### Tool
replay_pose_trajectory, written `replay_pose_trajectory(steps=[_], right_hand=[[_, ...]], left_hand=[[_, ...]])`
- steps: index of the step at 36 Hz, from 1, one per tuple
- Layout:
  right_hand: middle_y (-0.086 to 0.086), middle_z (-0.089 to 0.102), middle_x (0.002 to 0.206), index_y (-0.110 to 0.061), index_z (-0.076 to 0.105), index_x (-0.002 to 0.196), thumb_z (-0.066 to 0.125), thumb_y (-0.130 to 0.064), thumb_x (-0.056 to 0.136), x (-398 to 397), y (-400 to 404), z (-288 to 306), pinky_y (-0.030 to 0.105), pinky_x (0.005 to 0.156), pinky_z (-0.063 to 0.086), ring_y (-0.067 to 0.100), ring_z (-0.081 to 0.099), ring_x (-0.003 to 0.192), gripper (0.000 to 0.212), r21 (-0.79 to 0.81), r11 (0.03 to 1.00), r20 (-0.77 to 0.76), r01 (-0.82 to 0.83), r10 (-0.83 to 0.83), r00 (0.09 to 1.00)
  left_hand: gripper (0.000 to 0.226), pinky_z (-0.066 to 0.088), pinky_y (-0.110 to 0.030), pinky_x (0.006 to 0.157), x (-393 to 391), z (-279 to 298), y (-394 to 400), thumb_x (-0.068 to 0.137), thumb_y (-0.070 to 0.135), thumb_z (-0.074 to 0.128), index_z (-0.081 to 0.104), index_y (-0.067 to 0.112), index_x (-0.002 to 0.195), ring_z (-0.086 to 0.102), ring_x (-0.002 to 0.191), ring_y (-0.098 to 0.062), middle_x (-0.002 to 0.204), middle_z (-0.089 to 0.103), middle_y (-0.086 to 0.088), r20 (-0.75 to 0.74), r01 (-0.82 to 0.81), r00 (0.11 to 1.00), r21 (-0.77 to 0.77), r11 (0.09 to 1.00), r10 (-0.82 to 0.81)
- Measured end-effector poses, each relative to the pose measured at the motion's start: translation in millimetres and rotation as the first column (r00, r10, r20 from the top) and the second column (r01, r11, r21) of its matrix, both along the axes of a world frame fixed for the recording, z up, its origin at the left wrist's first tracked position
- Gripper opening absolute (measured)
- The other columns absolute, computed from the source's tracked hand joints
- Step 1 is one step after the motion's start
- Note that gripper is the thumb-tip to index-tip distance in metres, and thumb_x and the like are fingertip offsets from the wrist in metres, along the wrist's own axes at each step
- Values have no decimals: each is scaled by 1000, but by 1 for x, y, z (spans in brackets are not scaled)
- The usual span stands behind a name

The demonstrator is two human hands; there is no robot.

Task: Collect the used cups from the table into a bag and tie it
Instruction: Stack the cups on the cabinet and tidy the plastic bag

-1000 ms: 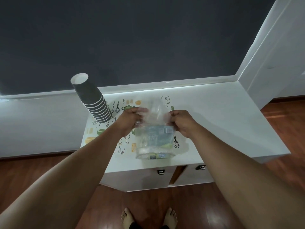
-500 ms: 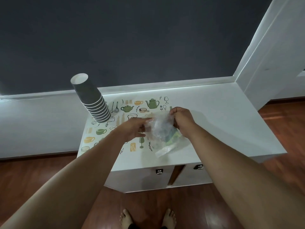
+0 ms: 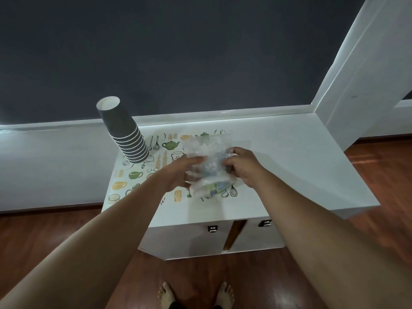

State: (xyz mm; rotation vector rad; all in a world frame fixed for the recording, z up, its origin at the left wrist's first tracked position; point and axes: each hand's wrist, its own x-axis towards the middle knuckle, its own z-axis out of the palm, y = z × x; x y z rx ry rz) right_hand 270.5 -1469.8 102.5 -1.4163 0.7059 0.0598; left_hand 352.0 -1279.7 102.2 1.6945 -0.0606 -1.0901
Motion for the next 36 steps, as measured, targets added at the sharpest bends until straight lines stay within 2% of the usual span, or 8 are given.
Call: replay_pose_trajectory(steps=[5, 9, 12, 18, 24, 27, 30, 36], right_hand=[[7, 76, 85, -10, 77, 90, 55, 19, 77, -3, 0, -4, 28, 60, 57, 19, 69, 68, 38, 52, 999, 91, 11, -16, 996], [13, 65, 71, -6, 67, 69, 65, 9, 77, -2, 10, -4, 32, 61, 50, 23, 60, 67, 17, 45, 998, 99, 46, -50, 994], [6, 58, 64, -12, 58, 58, 58, 10, 82, 2, 16, -8, 26, 60, 44, 19, 54, 65, 33, -84, 994, 112, 75, -65, 992], [-5, 62, 67, -18, 64, 61, 47, 18, 77, 12, 37, -3, 11, 49, 44, 8, 55, 63, 43, -307, 952, 142, 7, 38, 989], [5, 70, 91, -24, 75, 87, 59, -24, 82, 26, 75, 10, 37, 68, 54, 30, 66, 81, 17, 216, 974, 6, -62, 63, 998], [10, 63, 110, -23, 63, 117, 61, -53, 83, 29, 93, 3, 48, 74, 57, 34, 64, 94, 45, 304, 933, -19, -195, 210, 978], [14, 62, 117, -13, 59, 114, 69, -30, 88, 29, 115, -2, 44, 84, 59, 30, 66, 99, 33, 197, 909, -67, -366, 385, 920], [19, 70, 106, 6, 62, 108, 69, 8, 81, 47, 164, -8, 32, 60, 60, 25, 73, 81, 28, 97, 979, -33, -181, 185, 982]], left_hand=[[32, 54, -28, 54, -8, 4, 8, 97, 10, 57, 55, 8, 129, 65, 74, -27, 94, 69, -14, 101, -27, 993, -247, 969, 54], [29, 48, -30, 61, -8, 9, 19, 95, -2, 50, 60, -9, 122, 55, 71, -22, 89, 63, -15, 88, -139, 981, -310, 941, 173], [30, 56, -30, 63, -12, 10, 28, 95, -8, 42, 62, -8, 117, 63, 80, -22, 102, 65, -16, -14, -222, 972, -380, 898, 234], [30, 57, -38, 78, -5, 6, 68, 89, 24, 50, 71, 4, 85, 65, 85, -26, 85, 67, -7, -289, -357, 930, -554, 752, 227], [36, 54, -26, 62, 8, -10, 105, 70, 4, 76, 56, 15, 97, 66, 76, -19, 89, 65, -5, -3, -288, 950, -389, 875, 311], [50, 54, -25, 60, 9, -22, 133, 67, -6, 77, 57, 22, 103, 68, 73, -17, 95, 64, -7, 21, -376, 910, -377, 846, 414], [67, 57, -30, 73, 10, -28, 154, 64, -8, 81, 57, 23, 119, 69, 86, -24, 111, 64, -16, 11, -433, 882, -372, 821, 471], [54, 60, -36, 81, 14, -30, 205, 66, 9, 85, 67, -4, 115, 71, 92, -32, 114, 70, -24, -12, -434, 888, -347, 831, 459]])
